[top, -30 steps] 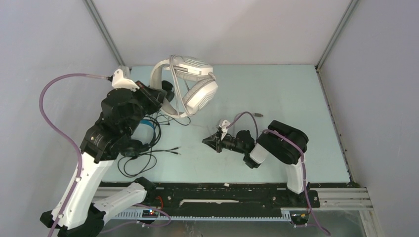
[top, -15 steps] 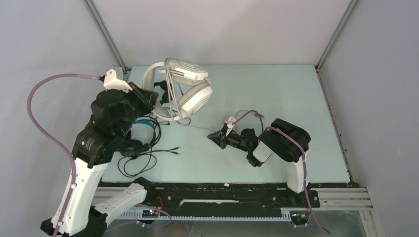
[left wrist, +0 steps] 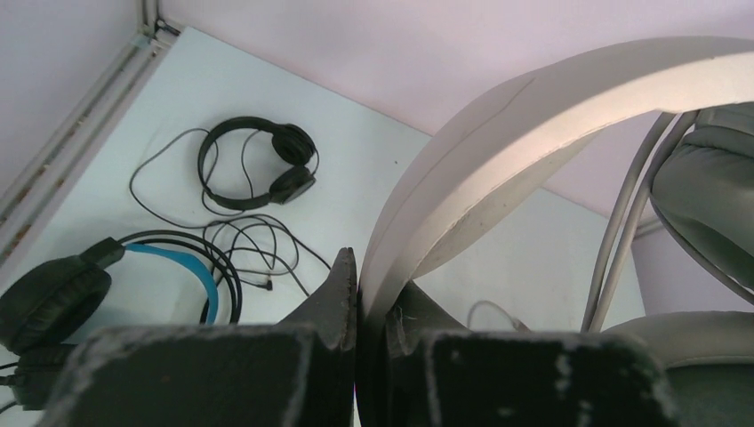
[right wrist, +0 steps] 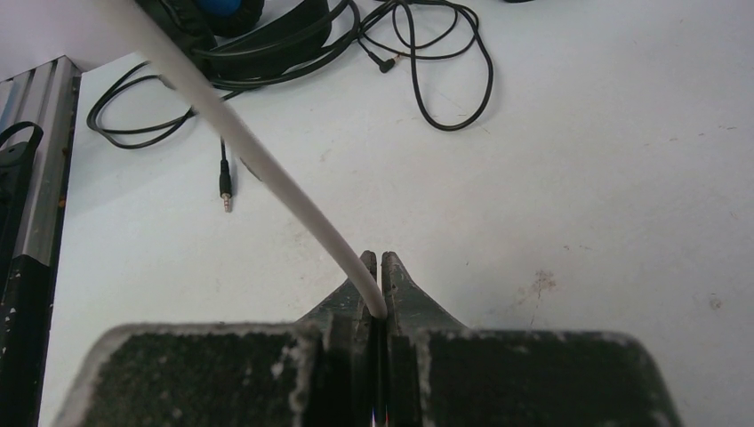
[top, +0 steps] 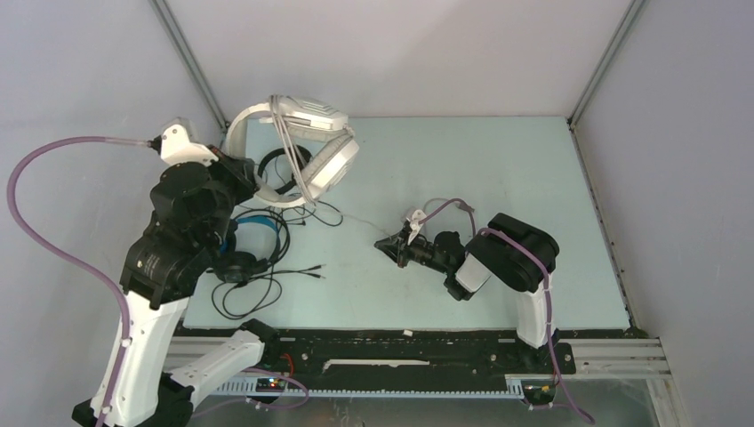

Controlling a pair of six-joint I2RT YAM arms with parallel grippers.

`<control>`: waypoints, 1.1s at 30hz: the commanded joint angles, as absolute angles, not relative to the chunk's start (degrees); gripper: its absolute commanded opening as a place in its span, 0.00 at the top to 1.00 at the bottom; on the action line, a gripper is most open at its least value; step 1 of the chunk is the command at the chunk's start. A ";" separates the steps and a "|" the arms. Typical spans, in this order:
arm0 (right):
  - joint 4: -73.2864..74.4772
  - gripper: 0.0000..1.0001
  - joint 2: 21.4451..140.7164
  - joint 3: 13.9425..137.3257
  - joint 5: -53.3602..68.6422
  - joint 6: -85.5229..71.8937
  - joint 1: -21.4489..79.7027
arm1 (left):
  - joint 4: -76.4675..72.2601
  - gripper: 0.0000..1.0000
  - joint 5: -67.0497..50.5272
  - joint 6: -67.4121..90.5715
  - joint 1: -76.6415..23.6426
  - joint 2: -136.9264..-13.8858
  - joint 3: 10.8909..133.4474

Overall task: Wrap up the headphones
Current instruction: Wrap the headphones cable around the headphones.

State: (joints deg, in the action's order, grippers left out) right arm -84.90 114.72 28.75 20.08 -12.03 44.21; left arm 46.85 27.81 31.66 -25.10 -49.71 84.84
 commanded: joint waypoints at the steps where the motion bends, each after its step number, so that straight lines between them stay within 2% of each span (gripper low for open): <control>1: -86.93 1.00 113.87 28.45 19.52 -10.59 44.59 | 38.38 1.00 33.32 31.77 -24.70 -49.14 90.64; 4: -86.97 1.00 113.90 28.64 19.22 -9.34 45.90 | 38.27 1.00 36.48 31.15 -24.63 -49.57 90.66; 6: -86.97 1.00 114.07 28.74 19.46 -9.36 46.05 | 37.75 1.00 34.43 31.40 -24.54 -49.55 90.53; 14: -86.67 1.00 112.77 28.87 19.07 -10.74 43.97 | 38.99 1.00 13.57 31.95 -24.43 -48.77 88.89; 20: -83.48 1.00 109.40 28.75 22.76 -16.12 36.82 | 41.35 1.00 -0.14 24.55 -24.43 -46.70 83.80; 28: -70.37 1.00 101.74 30.29 23.17 -17.03 31.78 | 43.16 1.00 -16.70 16.96 -24.43 -48.10 79.16; 33: -58.96 1.00 95.52 33.07 23.95 -16.60 29.76 | 39.67 1.00 -18.51 12.77 -24.48 -46.03 73.19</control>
State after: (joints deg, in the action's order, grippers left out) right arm -70.63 100.66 29.87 24.43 -16.27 31.77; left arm 46.74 -10.13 15.68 -24.58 -48.71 75.68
